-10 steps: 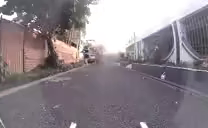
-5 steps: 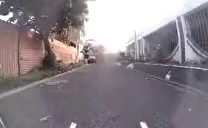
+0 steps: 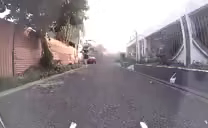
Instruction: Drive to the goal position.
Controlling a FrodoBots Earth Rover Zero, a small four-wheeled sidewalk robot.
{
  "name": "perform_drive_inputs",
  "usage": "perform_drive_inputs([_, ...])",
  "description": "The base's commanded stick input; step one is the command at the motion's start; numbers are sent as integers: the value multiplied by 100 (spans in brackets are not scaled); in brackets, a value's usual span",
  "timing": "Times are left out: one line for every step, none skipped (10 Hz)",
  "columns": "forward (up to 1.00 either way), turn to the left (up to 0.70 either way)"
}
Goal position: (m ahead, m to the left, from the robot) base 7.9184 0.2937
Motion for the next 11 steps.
perform_drive_inputs([70, 0])
perform_drive_inputs([70, 0])
perform_drive_inputs([70, 0])
perform_drive_inputs([70, 0])
perform_drive_inputs([70, 0])
perform_drive_inputs([70, 0])
perform_drive_inputs([70, 0])
perform_drive_inputs([70, 0])
perform_drive_inputs([70, 0])
perform_drive_inputs([70, 0])
perform_drive_inputs([70, 0])
